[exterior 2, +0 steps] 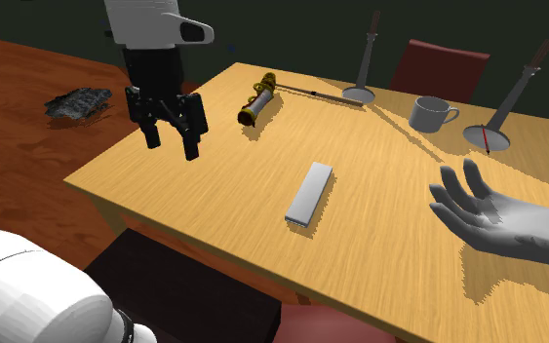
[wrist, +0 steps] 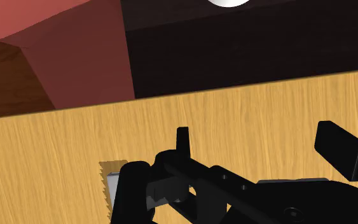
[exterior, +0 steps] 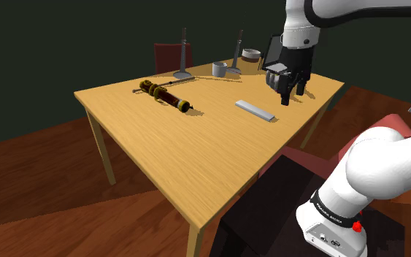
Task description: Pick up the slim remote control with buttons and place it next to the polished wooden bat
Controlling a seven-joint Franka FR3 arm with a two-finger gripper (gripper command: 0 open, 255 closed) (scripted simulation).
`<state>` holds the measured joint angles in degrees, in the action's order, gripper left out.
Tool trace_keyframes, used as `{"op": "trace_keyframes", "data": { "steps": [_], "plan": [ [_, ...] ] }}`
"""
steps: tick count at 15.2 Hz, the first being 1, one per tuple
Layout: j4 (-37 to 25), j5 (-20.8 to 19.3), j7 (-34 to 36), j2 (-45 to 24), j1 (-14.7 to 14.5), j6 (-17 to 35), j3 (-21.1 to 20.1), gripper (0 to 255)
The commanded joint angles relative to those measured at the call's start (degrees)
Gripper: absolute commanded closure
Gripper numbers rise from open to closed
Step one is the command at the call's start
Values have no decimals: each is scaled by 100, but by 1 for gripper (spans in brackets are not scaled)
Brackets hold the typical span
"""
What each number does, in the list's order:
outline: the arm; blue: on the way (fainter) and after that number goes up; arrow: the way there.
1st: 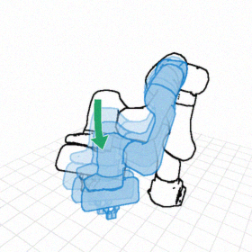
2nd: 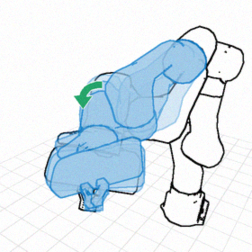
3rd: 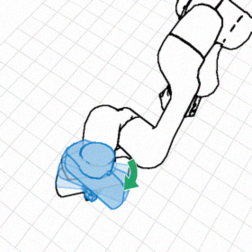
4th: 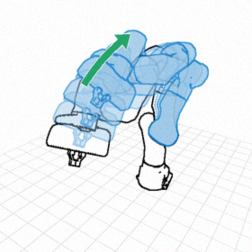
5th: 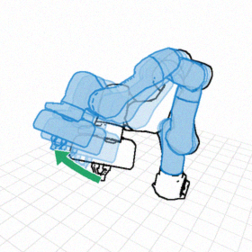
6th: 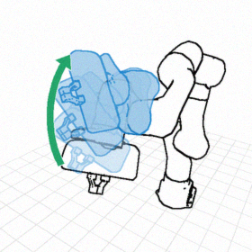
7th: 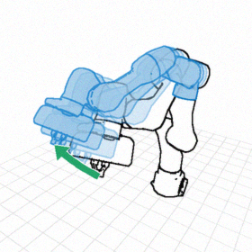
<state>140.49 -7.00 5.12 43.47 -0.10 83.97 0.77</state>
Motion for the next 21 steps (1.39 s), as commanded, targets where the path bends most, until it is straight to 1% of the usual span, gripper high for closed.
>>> {"op": "trace_keyframes", "data": {
  "steps": [1,7,12,17,21],
  "plan": [
    [0,0,0,0,0,0,0,0],
    [194,-315,-409,-675,209,1235,574,0],
    [125,-436,-765,-1452,338,2244,1040,0],
    [-150,-358,-1185,-2377,399,3177,1487,0],
    [-511,-94,-1609,-3194,413,3827,1809,0]
  ]
}}
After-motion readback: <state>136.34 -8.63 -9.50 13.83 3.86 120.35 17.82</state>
